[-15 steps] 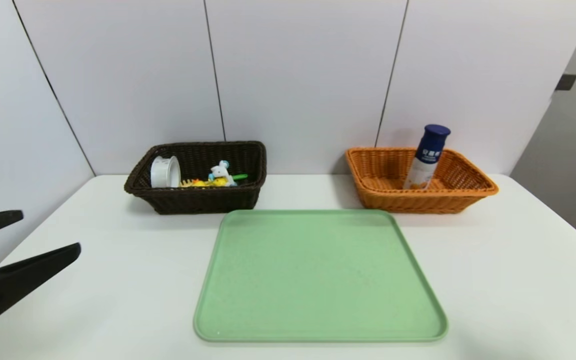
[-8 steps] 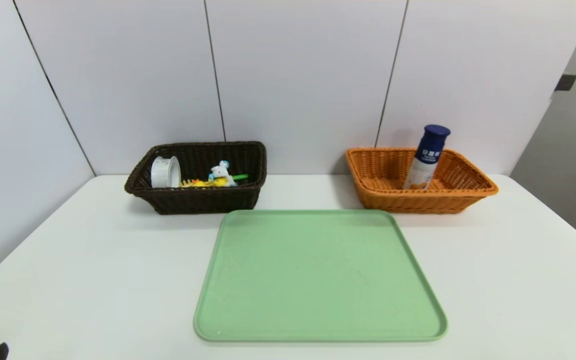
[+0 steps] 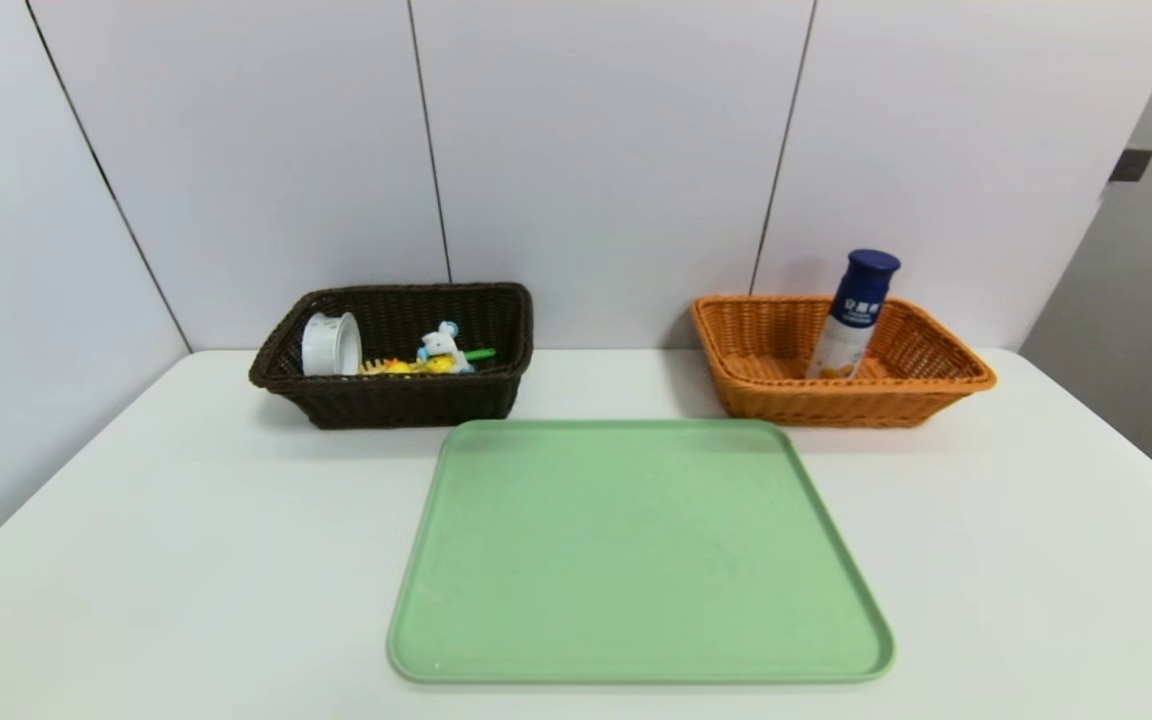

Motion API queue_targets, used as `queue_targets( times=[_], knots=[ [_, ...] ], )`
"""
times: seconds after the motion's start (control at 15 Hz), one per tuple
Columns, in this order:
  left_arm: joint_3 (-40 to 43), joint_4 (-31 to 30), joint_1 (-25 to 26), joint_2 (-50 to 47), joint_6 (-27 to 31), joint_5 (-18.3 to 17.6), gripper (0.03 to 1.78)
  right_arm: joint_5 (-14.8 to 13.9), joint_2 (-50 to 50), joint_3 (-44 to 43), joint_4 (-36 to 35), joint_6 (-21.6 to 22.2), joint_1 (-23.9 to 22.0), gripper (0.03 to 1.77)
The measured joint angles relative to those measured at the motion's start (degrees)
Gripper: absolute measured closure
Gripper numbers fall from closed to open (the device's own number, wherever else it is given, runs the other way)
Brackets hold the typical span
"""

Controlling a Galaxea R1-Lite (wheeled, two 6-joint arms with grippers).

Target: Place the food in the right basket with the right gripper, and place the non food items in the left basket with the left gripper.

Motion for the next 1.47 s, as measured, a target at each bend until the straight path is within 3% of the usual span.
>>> queue_targets(
  times=[0.27,0.6,0.8,1.0,1.27,1.47],
  knots=[
    [-0.4,0.1,0.2,-1.3,0.2,-0.8,0.12,0.0,-0.3,-2.6,2.3,-0.7,1.3,0.11],
    [-1.8,0.8,0.2,-1.5,0.5,-6.8,0.12,0.0,-0.4,-4.2,5.5,1.6,1.2,0.11],
    [-2.3,1.9,0.1,-1.6,0.7,-7.3,0.12,3.5,-2.3,-2.8,5.5,1.5,-1.6,0.11],
    [0.3,3.7,0.0,-3.7,1.9,-6.7,0.12,5.2,-5.4,0.1,4.3,1.3,-2.8,0.11],
    [5.9,-0.8,-0.2,-6.6,2.0,-4.6,0.12,6.1,-10.4,12.3,-9.5,-1.0,-3.4,0.11],
    [14.2,-9.3,-0.3,-9.6,2.1,-3.8,0.12,6.0,-14.0,24.4,-21.3,-3.8,-3.6,0.11]
  ],
)
